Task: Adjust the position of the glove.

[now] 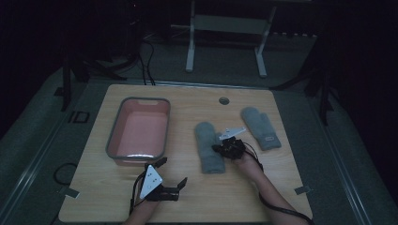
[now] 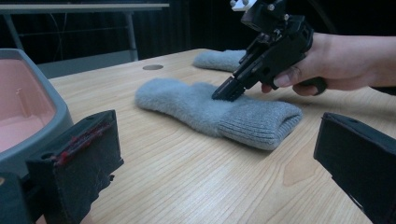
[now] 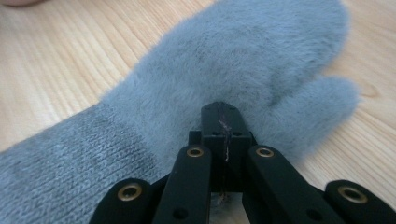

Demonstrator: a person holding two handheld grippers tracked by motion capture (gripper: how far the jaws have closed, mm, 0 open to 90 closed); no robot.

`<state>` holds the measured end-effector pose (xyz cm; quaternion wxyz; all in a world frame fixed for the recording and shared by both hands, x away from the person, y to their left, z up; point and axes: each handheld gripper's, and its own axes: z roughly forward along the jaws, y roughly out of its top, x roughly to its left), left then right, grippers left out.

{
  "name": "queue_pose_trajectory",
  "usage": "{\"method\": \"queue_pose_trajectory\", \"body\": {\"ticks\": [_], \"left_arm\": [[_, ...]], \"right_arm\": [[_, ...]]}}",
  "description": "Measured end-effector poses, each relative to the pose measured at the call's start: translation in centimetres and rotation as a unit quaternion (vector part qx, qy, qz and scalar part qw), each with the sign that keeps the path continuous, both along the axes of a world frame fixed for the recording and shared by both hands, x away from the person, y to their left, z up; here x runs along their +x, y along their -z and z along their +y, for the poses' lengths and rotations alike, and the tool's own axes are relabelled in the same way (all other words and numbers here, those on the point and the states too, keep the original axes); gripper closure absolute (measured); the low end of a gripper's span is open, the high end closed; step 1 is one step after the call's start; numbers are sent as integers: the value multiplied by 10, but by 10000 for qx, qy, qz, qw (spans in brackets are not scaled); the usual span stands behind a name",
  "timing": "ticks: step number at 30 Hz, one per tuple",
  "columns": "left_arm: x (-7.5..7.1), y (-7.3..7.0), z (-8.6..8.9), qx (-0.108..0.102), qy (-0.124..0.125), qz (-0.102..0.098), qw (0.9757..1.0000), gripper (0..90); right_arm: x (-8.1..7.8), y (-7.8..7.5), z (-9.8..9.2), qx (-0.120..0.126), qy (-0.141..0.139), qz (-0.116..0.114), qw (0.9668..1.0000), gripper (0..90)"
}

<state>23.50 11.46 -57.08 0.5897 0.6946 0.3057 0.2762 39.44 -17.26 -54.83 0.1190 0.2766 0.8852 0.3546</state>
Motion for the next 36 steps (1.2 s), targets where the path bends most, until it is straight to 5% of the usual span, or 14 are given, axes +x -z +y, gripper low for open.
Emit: {"method": "queue_pose_trajectory", "body": {"ticks": [4,9,14,23,27,29,32,36], "left_arm": [[0,0,0,17,6,-15,10000,9],[0,0,0,3,1,1,10000,9],[0,0,0,16,6,-10,10000,9],[0,0,0,0,10,-12,10000,9],[0,0,0,-9,8,11,10000,9],[0,0,0,-12,8,17,10000,9],[0,0,0,-11,8,10,10000,9],[0,0,0,-12,10,10,10000,9]], "right_arm": [[-9,0,3,-265,437,-311,9982,900],[-15,0,2,-215,892,-195,9956,900],[-16,-1,5,-203,877,-287,9955,899],[-18,-35,-16,343,737,-461,9956,496],[-17,-47,-33,319,1057,-815,9905,307],[-18,-52,-45,449,1275,-987,9859,300],[-11,-59,-65,584,1374,-779,9857,315],[0,-65,-89,600,1569,-887,9818,336]]}}
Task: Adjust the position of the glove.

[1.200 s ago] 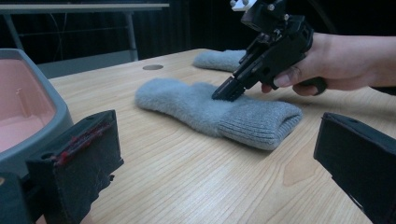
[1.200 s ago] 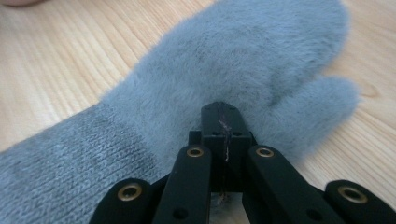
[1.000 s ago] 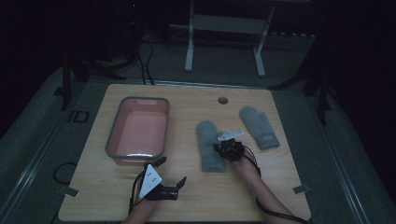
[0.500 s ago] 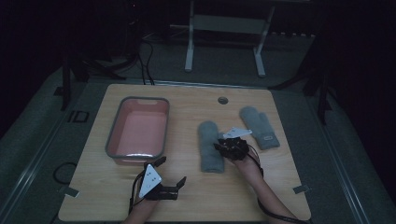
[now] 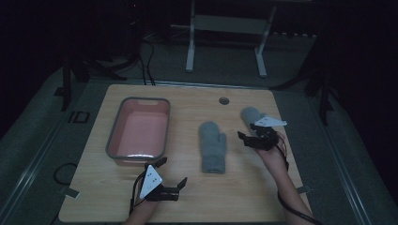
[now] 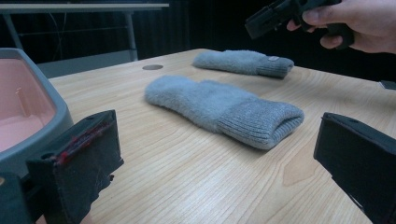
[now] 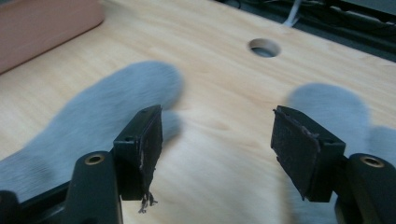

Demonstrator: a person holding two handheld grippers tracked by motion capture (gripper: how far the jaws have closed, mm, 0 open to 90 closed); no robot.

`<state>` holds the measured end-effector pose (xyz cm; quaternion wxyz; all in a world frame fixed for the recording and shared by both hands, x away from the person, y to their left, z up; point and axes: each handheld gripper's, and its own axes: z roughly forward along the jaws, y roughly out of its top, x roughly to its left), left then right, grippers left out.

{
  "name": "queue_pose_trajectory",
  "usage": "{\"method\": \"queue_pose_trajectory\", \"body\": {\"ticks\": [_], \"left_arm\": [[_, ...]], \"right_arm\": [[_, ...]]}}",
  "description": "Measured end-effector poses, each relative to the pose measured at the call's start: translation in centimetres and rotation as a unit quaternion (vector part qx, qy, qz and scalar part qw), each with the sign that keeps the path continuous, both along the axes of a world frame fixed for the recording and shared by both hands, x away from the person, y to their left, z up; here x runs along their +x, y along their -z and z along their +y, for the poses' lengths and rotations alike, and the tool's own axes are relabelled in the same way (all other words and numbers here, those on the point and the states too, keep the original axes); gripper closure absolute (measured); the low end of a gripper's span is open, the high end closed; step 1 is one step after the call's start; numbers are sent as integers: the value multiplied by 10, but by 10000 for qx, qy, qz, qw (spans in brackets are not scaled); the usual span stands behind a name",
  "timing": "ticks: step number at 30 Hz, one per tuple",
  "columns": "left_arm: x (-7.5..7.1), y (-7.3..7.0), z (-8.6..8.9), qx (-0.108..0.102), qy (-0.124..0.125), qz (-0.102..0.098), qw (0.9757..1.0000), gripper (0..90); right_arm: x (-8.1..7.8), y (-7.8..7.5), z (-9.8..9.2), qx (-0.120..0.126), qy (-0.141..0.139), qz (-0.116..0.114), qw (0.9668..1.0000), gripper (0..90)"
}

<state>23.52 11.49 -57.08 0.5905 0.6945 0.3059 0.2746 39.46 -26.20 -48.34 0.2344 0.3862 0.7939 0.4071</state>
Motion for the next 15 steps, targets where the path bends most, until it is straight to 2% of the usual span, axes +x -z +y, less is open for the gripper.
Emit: {"method": "queue_pose_trajectory", "body": {"ticks": [2,3,5,7,10,15], "left_arm": [[0,0,0,-2,0,1,10000,9],[0,0,0,-1,-1,2,10000,9],[0,0,0,-1,-3,4,10000,9],[0,0,0,-2,-1,13,10000,9],[0,0,1,-2,1,15,10000,9],[0,0,0,0,5,13,10000,9]], "right_arm": [[7,-2,-12,26,149,-16,9999,344],[15,-4,-24,81,254,7,9996,376],[19,-5,-30,121,268,7,9996,399],[26,-7,-40,137,378,-89,9992,447],[40,-4,-49,124,436,35,9990,440],[63,14,-55,11,730,409,9965,422]]}}
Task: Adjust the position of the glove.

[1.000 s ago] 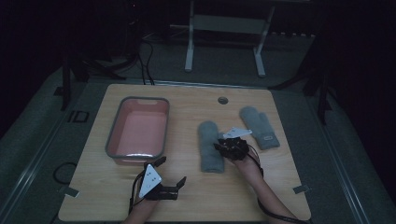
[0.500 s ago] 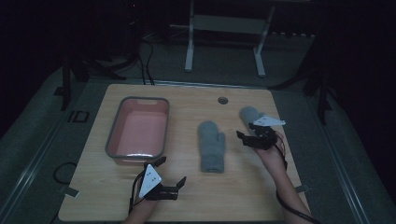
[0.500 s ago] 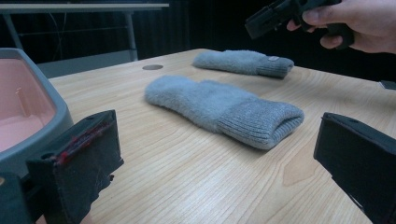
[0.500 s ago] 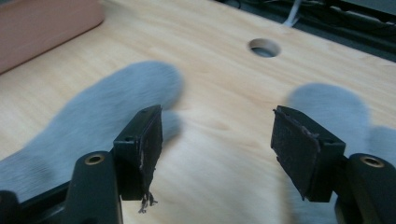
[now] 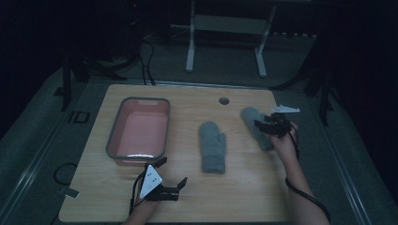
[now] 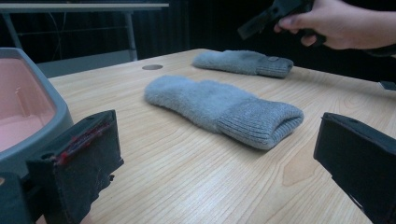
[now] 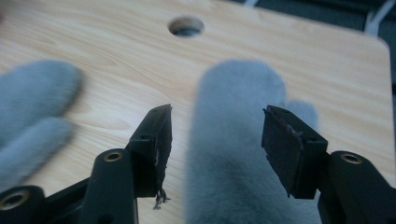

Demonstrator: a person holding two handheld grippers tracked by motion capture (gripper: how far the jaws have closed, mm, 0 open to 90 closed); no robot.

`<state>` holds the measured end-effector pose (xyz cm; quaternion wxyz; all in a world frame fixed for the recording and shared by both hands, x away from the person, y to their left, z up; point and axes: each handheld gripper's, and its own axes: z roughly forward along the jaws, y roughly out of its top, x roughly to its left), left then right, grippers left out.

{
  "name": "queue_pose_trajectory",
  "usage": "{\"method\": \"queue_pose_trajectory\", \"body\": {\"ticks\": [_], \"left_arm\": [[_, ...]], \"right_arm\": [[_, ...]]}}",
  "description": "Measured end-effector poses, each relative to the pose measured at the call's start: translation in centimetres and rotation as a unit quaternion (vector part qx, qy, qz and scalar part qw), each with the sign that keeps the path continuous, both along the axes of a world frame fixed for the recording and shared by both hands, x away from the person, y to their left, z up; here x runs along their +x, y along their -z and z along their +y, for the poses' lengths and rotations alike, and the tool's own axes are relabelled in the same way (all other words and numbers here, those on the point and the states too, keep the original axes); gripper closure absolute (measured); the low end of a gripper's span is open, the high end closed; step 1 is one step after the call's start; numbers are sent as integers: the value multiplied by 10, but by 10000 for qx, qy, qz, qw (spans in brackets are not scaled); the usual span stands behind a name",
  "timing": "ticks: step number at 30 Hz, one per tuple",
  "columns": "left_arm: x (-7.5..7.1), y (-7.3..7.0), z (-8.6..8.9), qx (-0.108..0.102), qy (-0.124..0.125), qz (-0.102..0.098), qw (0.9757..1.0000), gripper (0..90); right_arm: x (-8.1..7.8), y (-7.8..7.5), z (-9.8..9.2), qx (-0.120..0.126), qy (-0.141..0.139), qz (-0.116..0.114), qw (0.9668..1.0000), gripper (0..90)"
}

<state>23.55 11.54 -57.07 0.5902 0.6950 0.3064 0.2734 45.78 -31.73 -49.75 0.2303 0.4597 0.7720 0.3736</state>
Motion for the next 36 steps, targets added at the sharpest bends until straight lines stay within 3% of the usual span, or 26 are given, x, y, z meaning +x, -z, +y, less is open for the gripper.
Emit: {"method": "queue_pose_trajectory", "body": {"ticks": [5,10,12,13,14,16,19,21,27,32,36], "left_arm": [[0,0,0,-10,15,1,10000,9],[0,0,0,-15,25,7,10000,9],[0,0,0,-11,24,6,10000,9],[0,0,0,-14,22,4,10000,9],[0,0,0,-19,22,3,10000,9],[0,0,0,-13,20,1,10000,9],[0,0,0,-12,15,5,10000,9],[0,0,0,-16,15,9,10000,9],[0,0,0,-15,16,6,10000,9],[0,0,0,-12,13,-7,10000,9],[0,0,0,-15,11,-3,10000,9]], "right_arm": [[16,20,-8,-93,270,295,9992,382],[22,41,-9,-326,268,562,9975,411],[19,49,-8,-332,187,474,9981,522],[19,49,-8,-332,187,474,9981,522],[18,49,-8,-350,194,451,9982,576],[16,49,-8,-271,318,437,9982,693],[12,46,-5,-199,515,476,9973,793],[7,42,-1,-295,637,405,9967,809],[-19,28,6,39,1120,254,9934,812],[-44,19,11,55,1446,291,9891,811],[-66,17,12,206,1666,335,9852,809]]}}
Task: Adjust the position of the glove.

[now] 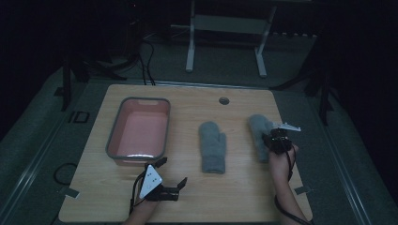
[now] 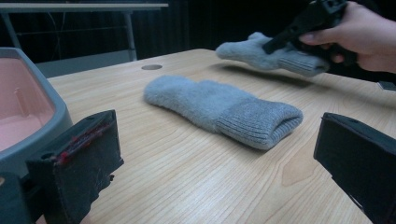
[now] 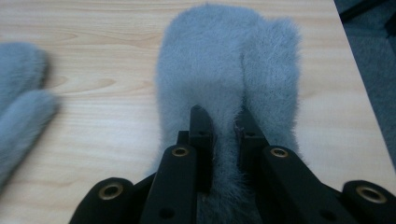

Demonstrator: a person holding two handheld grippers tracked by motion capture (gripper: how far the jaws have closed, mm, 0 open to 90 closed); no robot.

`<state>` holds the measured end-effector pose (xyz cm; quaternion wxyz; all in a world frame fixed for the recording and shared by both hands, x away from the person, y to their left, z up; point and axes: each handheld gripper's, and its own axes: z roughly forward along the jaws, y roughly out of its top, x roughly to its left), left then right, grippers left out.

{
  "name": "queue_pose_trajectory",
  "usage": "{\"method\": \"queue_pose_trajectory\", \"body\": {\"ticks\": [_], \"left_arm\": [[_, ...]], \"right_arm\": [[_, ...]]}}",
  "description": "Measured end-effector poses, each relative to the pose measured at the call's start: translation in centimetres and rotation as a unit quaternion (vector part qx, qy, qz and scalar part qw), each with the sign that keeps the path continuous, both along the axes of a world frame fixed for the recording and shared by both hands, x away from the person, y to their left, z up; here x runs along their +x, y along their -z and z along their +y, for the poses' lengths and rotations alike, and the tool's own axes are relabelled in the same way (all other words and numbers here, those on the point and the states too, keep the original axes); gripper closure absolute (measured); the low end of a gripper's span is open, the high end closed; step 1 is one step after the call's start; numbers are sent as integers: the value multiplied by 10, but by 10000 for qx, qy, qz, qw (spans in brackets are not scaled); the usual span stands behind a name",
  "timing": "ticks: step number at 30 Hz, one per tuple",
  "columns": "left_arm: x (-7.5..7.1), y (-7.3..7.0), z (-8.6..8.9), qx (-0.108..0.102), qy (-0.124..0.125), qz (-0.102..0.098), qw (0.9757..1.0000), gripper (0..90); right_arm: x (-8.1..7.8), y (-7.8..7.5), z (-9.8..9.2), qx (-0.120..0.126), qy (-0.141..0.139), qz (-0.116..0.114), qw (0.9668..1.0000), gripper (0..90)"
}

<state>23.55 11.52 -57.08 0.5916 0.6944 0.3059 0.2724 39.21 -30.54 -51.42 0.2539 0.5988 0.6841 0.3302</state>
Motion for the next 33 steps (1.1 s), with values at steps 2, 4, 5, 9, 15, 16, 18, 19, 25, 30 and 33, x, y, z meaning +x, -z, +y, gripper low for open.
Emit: {"method": "queue_pose_trajectory", "body": {"ticks": [2,4,5,9,15,16,18,19,25,30,33], "left_arm": [[0,0,0,4,-4,-4,10000,9],[0,0,0,6,-3,-7,10000,9],[0,0,0,7,1,-7,10000,9],[0,0,0,9,4,-7,10000,9],[0,0,0,0,-1,18,10000,9],[0,0,0,-5,2,17,10000,9],[0,0,0,-1,2,6,10000,9],[0,0,0,-2,2,5,10000,9],[0,0,0,-2,1,11,10000,9],[0,0,0,0,-3,19,10000,9],[0,0,0,-2,-5,25,10000,10]], "right_arm": [[-11,-2,0,71,119,-19,9999,810],[-16,-2,1,38,177,-56,9998,809],[-20,-2,2,64,220,-60,9997,809],[-30,11,4,20,246,145,9996,806],[-28,29,2,89,317,251,9991,791],[-28,30,2,157,324,250,9990,789],[-29,32,1,190,308,226,9991,779],[-29,32,0,218,308,216,9991,759],[-34,12,-3,122,-186,-159,9996,498],[-29,7,-7,-135,-654,-203,9976,470],[-24,15,-8,-63,-746,-49,9972,453]]}}
